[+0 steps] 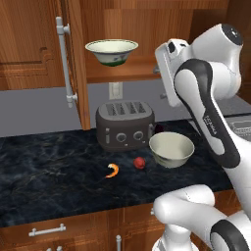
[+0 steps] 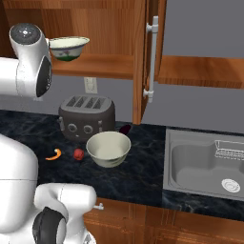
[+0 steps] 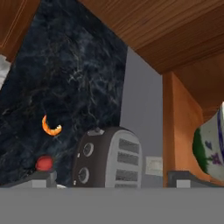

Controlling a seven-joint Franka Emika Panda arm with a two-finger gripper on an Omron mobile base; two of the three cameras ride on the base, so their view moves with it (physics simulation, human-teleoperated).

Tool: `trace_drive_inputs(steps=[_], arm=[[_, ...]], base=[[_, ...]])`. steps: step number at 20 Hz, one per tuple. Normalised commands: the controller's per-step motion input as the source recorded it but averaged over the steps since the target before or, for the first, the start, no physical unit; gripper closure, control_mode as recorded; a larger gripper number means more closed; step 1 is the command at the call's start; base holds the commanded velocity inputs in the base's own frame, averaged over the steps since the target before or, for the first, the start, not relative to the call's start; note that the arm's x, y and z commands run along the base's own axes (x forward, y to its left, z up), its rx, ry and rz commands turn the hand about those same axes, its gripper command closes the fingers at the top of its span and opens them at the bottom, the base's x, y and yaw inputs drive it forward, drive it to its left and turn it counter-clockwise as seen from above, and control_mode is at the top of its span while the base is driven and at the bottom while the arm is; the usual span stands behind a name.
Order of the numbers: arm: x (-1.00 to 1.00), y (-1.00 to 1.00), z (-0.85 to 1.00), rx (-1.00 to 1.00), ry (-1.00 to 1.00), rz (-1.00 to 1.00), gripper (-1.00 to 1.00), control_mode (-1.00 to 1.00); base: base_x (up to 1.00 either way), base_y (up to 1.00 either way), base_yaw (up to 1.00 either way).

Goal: Pick both bowls and place them on the counter. Then place the bell pepper in one bowl and place the shrimp in the other bowl.

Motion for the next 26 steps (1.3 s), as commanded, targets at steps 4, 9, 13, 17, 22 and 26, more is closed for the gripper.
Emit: trace_drive_inputs(steps=[4, 9, 13, 17, 22, 26], arm=[[0.33, 0.12, 0.04, 0.0, -0.07, 0.03, -1.0, -1.0], [0.42, 0.01, 0.0, -0.01, -0.14, 0.03, -1.0, -1.0], [0.4, 0.0, 0.15, 0.0, -0.05, 0.01, -1.0, -1.0], [0.4, 0.0, 0.33, 0.0, 0.0, 0.0, -1.0, -1.0], [0.4, 0.03, 0.4, 0.0, 0.0, 0.0, -1.0, -1.0], [0.37, 0.02, 0.03, 0.0, 0.0, 0.0, -1.0, -1.0]], base=[[0.0, 0.0, 0.0], [0.0, 0.0, 0.0], [0.0, 0.0, 0.0], [0.0, 0.0, 0.0], [0.0, 0.0, 0.0], [0.0, 0.0, 0.0]])
